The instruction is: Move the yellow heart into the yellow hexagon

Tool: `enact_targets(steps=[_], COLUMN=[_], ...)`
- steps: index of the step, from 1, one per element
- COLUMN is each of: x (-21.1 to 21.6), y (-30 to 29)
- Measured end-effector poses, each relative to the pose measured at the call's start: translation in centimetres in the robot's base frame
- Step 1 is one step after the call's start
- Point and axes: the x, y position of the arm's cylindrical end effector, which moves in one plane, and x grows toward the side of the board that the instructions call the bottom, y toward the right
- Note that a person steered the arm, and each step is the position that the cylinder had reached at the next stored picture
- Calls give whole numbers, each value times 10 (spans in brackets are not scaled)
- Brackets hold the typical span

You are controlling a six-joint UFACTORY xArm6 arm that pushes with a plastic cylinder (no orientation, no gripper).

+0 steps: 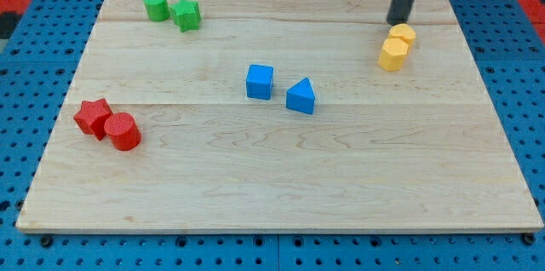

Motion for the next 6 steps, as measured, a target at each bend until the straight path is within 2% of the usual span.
enact_targets(steps=[1,2,3,4,6], x=[-18,-14,43,55,41], y=[54,131,140,108,39])
